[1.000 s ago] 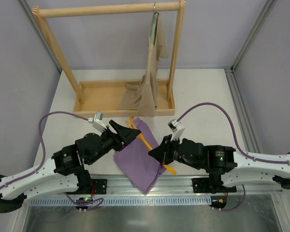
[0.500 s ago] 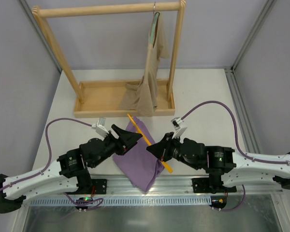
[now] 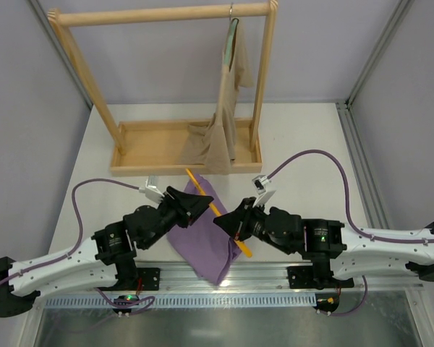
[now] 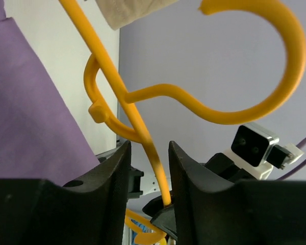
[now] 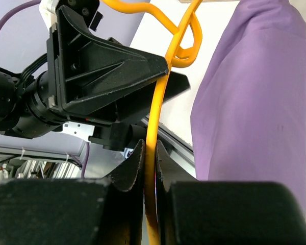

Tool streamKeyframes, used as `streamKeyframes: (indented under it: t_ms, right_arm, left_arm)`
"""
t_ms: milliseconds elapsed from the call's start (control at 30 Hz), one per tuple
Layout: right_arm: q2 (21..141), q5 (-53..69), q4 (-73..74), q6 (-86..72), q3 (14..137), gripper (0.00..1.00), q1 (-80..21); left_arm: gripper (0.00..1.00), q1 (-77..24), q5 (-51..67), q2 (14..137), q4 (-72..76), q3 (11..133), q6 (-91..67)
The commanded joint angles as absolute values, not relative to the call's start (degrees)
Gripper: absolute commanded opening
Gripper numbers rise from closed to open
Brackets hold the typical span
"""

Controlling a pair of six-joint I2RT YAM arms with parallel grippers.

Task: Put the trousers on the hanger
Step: Pass the hanger from the right arm to the left

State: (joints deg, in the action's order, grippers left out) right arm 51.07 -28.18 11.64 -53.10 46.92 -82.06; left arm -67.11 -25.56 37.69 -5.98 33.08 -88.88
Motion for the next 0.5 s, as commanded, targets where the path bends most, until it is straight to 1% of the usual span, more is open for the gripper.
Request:
streamKeyframes:
  t_ms: [0,33,100,133,200,400,433,467]
  right_arm:
    - [51.06,-31.82,3.52,-54.49,47.29,0.04,-82.7]
    - [51.33,-31.82,3.08,-54.49,47.29,0.04,-82.71]
    - [52.64,-30.94,2.73,-54.14,47.9,0.04,-82.71]
    - [52.99,-30.42,2.72,-53.53,48.34,0.04,-82.71]
    - [53.87,-29.36,3.07,-52.74,49.82,0.04,-82.71]
    - [55.02,-28.74,3.6,-50.89,52.9,0.04,-82.71]
    - [55.28,-28.39,3.86,-50.02,53.35,0.06,-82.79]
    - [55.2,-28.39,4.22,-49.57,53.78,0.15,-82.71]
  left_arm:
    - [0.34,-67.32,-29.62,35.86,-2.2,33.75,-87.63]
    - [0.23,-67.24,-30.05,35.16,-2.28,33.84,-86.84]
    - [0.12,-67.15,-30.58,34.54,-4.38,35.06,-85.44]
    - [0.0,-67.15,-31.37,34.02,-5.87,35.85,-84.12]
    - [0.0,-67.06,-31.99,33.66,-10.35,38.4,-83.06]
    - [0.0,-66.27,-31.47,32.43,-12.29,40.86,-79.28]
    - [0.0,-65.92,-31.12,32.52,-13.09,41.48,-78.49]
    - [0.0,-65.48,-30.07,32.52,-14.14,42.18,-76.75]
